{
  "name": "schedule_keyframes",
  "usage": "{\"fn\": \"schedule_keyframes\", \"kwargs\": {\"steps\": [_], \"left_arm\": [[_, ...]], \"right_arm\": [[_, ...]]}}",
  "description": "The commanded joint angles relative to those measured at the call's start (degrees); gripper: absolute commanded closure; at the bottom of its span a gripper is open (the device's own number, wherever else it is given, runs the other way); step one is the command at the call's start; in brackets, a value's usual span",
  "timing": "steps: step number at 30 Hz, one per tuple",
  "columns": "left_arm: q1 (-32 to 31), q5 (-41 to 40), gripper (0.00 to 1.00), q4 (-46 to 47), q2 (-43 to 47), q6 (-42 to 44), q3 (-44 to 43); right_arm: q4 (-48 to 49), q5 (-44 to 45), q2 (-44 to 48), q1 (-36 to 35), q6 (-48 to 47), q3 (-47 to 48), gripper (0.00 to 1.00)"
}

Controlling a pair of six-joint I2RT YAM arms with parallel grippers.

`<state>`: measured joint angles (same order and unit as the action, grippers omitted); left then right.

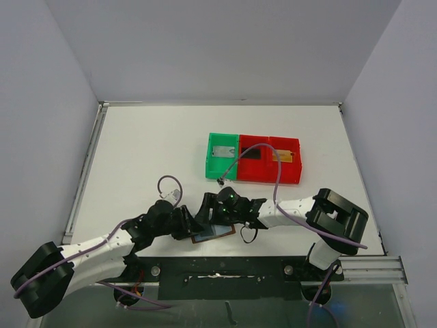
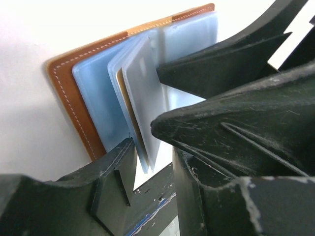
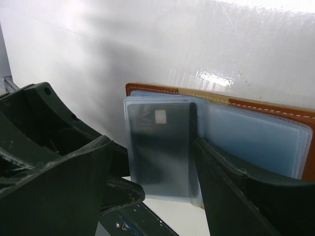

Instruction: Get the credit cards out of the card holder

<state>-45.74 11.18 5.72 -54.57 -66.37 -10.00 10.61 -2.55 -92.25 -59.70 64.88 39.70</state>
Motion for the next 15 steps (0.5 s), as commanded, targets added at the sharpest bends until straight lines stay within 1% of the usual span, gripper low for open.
{"fn": "schedule_keyframes", "kwargs": {"steps": [1,5,7,8,10,11,13,15], "left_arm": [[-0.1,2.4,0.65,5.7,1.7,2.3,-3.7],[-0.1,4.9,0.65,9.2,1.6,2.4,-3.2],[-0.1,5.9,0.65,10.9,1.5,2.0,-2.9],[-0.1,6.0,0.65,10.8,1.7,1.9,-3.0],[-0.1,5.2,0.65,9.0,2.2,2.1,-3.3],[-0.1,4.9,0.65,8.7,2.6,2.2,-3.2],[-0.1,4.5,0.65,8.7,3.8,2.0,-2.9],[-0.1,3.8,0.65,7.3,4.8,2.0,-3.3]], "right_arm": [[-7.7,0.6,-0.3,-1.0,-3.1,2.1,0.3],[-13.9,2.7,-2.4,-2.3,-4.3,6.3,0.3],[-15.6,3.8,-3.1,-3.0,-4.4,7.8,0.33],[-16.0,4.4,-3.3,-3.3,-4.4,8.1,0.36],[-15.7,4.8,-2.9,-3.5,-3.6,8.0,0.5],[-14.8,4.8,-2.4,-3.4,-2.7,7.4,0.54],[-10.9,3.8,-1.3,-3.1,-2.3,6.0,0.59],[-10.0,4.3,-0.4,-2.7,-1.8,5.2,0.64]]}}
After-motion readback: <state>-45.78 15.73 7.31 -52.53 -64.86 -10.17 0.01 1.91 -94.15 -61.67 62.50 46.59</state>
